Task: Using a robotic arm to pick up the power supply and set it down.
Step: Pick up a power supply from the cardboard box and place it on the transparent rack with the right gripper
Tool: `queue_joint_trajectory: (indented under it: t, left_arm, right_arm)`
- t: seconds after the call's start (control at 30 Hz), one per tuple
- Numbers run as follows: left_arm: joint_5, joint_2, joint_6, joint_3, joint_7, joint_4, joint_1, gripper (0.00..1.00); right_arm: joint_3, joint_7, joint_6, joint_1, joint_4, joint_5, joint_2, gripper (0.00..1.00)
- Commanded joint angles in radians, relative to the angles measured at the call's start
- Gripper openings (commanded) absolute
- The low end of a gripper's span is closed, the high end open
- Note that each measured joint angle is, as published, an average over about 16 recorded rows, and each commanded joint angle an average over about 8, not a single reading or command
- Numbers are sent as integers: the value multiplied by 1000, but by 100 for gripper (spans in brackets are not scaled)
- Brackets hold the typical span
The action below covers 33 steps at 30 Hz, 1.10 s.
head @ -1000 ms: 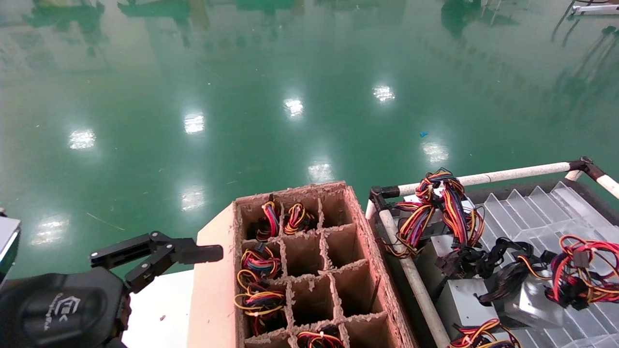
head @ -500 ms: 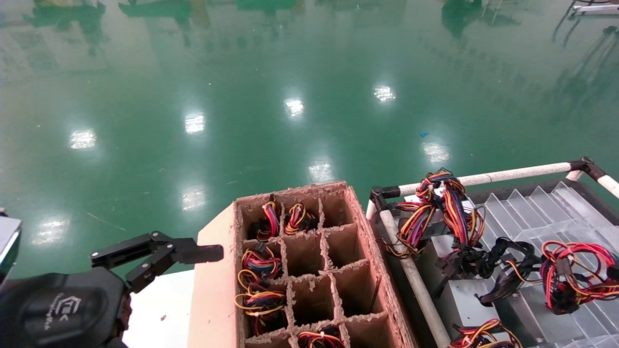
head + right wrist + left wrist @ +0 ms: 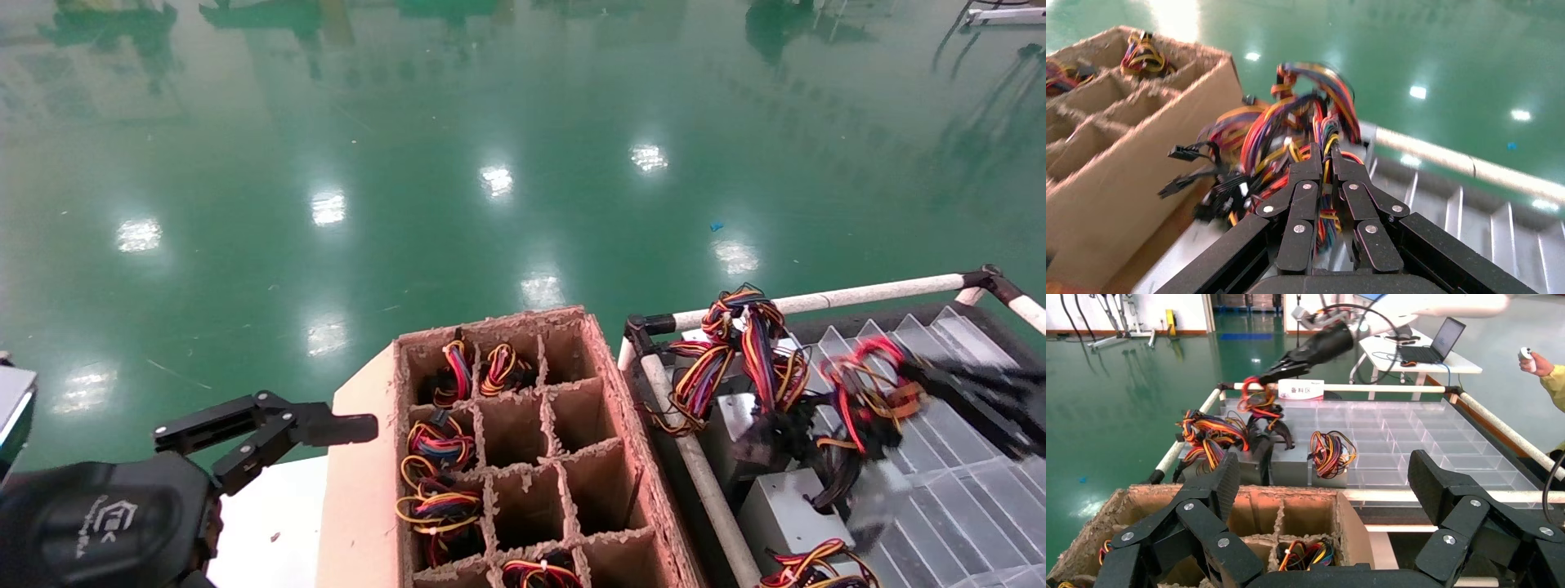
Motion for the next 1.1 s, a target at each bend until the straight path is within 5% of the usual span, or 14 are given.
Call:
queue_joint_trajectory:
  t: [0.03, 0.3, 0.73, 0.8, 1.0, 1.1]
  left_arm:
    - [0, 0, 0, 0, 0, 0, 0, 100]
    - [0, 0, 0, 0, 0, 0, 0, 100]
    - [-1, 0, 0, 1, 0, 0, 0, 100]
    - [-1, 0, 0, 1, 0, 0, 0, 100]
    - [-1, 0, 0, 1, 0, 0, 0, 100]
    - [-1, 0, -1, 1, 0, 0, 0, 100]
  right_arm:
    - [-12, 4, 30, 49, -3, -31, -33, 0]
    - [-49, -6, 46, 167, -76, -105, -127, 0]
    - [-68, -65, 5, 200, -215, -137, -166, 1]
    - [-68, -74, -3, 201, -229, -137, -165, 16]
    - [-67, -87, -16, 208, -255, -138, -164, 90]
    - [-68, -89, -18, 210, -260, -139, -164, 100]
